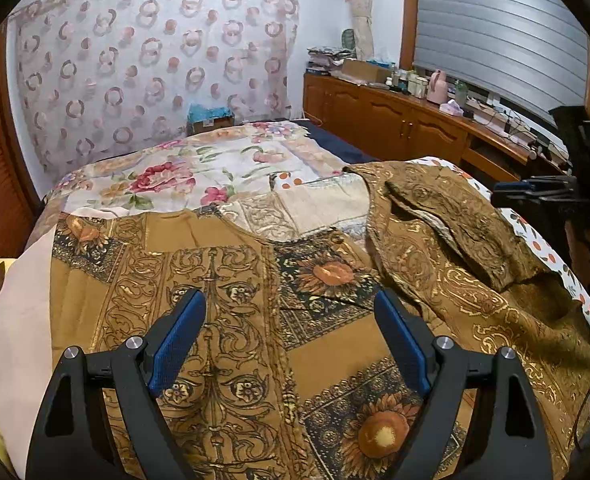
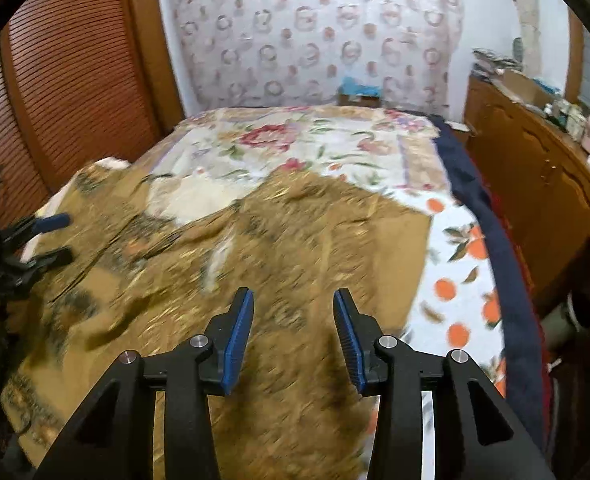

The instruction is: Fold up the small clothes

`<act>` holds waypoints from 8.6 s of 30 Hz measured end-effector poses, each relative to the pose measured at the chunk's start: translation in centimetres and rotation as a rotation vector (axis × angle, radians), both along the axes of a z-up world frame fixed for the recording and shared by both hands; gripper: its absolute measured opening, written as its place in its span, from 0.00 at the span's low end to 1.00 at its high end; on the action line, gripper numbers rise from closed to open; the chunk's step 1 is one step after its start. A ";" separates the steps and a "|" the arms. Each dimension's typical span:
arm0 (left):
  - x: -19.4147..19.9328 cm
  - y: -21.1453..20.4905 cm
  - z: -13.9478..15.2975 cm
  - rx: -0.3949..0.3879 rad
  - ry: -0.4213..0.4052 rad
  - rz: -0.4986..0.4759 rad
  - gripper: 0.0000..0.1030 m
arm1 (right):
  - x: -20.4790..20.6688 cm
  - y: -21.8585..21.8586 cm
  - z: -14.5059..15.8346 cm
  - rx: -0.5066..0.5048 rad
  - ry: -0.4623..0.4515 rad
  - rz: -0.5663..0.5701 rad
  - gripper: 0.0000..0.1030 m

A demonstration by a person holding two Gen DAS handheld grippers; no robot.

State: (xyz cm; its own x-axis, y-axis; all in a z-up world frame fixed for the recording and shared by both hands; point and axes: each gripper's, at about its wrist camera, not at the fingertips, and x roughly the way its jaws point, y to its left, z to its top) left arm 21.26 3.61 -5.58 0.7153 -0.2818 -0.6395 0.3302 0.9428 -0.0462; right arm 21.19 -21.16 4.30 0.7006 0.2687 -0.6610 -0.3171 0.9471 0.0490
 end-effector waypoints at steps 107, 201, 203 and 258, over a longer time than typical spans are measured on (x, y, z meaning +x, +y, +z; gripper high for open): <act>-22.3 12.2 2.3 -0.118 -0.063 0.289 0.03 | -18.6 -3.8 -0.9 0.130 -0.131 0.120 0.06; -2.5 12.9 19.0 -0.066 -0.244 0.248 0.31 | -6.9 2.1 19.9 -0.161 -0.428 -0.010 0.33; -0.8 13.3 16.0 -0.072 -0.177 0.244 0.44 | -3.3 3.3 16.9 -0.231 -0.363 -0.090 0.42; -5.2 4.8 -4.1 0.116 0.185 0.122 0.87 | -4.1 -2.2 -0.9 -0.013 -0.021 -0.110 0.06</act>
